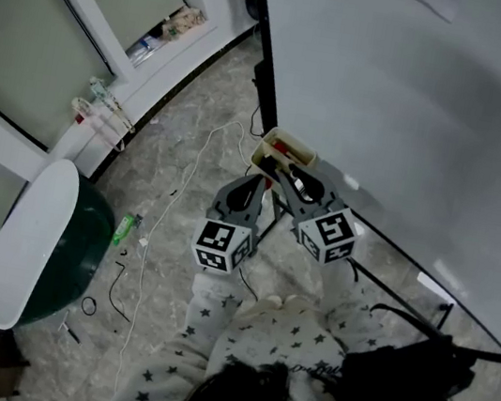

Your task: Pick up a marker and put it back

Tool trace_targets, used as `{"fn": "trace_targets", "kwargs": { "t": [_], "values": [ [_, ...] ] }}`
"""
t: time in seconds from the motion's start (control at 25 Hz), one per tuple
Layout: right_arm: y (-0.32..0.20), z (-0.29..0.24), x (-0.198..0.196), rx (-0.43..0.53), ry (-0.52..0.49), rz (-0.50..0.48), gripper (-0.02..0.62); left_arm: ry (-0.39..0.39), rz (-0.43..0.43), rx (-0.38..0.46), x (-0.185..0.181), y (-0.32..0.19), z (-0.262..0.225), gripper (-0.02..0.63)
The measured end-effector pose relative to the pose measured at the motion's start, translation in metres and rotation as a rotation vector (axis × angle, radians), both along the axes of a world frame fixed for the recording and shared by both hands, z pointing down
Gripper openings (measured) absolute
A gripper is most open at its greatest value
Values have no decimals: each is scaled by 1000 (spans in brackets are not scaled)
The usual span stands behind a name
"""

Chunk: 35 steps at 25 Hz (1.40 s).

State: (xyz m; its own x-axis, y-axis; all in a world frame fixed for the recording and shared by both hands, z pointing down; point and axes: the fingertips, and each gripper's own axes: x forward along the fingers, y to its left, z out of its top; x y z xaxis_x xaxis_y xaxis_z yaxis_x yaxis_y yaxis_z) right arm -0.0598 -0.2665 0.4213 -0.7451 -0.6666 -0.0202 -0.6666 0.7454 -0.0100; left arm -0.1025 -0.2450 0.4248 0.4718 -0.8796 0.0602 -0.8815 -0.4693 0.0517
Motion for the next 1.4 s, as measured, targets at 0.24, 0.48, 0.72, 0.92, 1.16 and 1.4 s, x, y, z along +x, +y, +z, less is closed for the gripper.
{"fn": "trace_targets", "kwargs": {
  "t": [0.24, 0.48, 0.72, 0.92, 1.16, 1.4],
  "values": [
    [-6, -18, 1, -31, -23, -18, 83, -6, 24, -3, 1, -3, -13, 2],
    [-6, -53, 4, -33, -28, -47, 83, -2, 49, 6, 7, -2, -38, 2],
    [6, -99, 7, 1, -29, -90, 83, -5, 80, -2, 14, 6, -71, 2],
    [17, -129, 10, 41, -40, -117, 83, 26, 104, 44, 19, 15, -107, 1],
    [17, -124, 12, 39, -47, -121, 83, 14, 112, 59, 23, 14, -109, 2],
    [19, -119, 15, 26, -55, -118, 83, 7, 117, 52, 27, 16, -103, 1]
  ]
}}
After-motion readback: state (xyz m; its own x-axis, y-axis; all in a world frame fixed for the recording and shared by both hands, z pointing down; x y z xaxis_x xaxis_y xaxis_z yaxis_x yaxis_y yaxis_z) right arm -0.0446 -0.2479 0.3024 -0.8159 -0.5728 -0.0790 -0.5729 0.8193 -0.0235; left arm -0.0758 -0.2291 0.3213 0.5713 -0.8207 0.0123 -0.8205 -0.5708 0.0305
